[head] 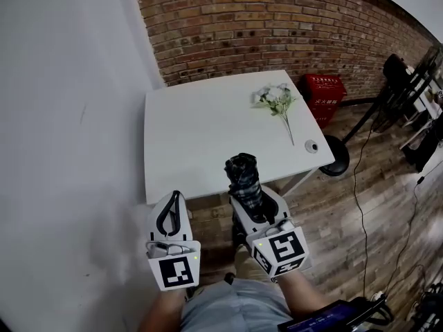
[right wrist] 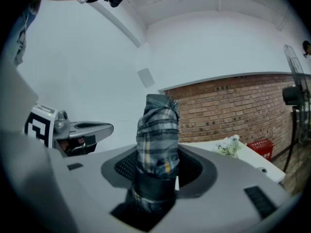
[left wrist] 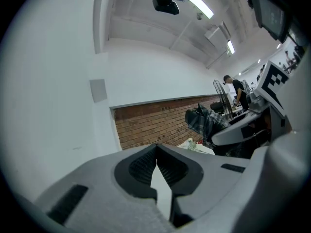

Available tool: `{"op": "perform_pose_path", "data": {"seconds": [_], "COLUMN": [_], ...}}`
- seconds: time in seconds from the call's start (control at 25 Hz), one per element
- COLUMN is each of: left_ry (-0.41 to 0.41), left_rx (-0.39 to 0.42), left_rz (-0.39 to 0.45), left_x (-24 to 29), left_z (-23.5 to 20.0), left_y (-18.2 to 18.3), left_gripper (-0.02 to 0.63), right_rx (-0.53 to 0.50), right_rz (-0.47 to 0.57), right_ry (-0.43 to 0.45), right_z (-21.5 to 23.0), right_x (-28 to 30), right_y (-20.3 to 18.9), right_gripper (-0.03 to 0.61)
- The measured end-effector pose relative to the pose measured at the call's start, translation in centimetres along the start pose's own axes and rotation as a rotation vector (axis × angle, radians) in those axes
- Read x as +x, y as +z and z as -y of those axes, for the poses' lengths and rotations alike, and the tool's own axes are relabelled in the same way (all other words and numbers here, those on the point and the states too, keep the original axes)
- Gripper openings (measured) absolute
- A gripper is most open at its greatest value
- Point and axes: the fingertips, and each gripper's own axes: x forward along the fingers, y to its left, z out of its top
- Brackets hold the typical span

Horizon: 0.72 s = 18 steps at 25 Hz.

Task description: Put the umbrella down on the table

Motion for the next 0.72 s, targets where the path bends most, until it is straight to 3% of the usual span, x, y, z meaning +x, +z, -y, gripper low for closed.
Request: {"op": "perform_pose_path", "data": {"seconds": [0.44,0.72], "left_ry": [0.048,0.095], "left_rx": [0.018,0.056], "left_rz": [-0.053,-0.041], "left_x": [11.9,17.3], "left_z": [-1.7,-2.8], "left_y": [-0.4,0.7], "left_gripper": [0.009,0.009], "right_rx": [0.014,0.003], "right_rz": [-0.021,-0.003], "right_ry": [0.065,0.110], "right_z": [7.4,11.0], "right_x": [10.2,15.5], "right_y": [1.5,3.3], "right_gripper": [0.199,0.199]}}
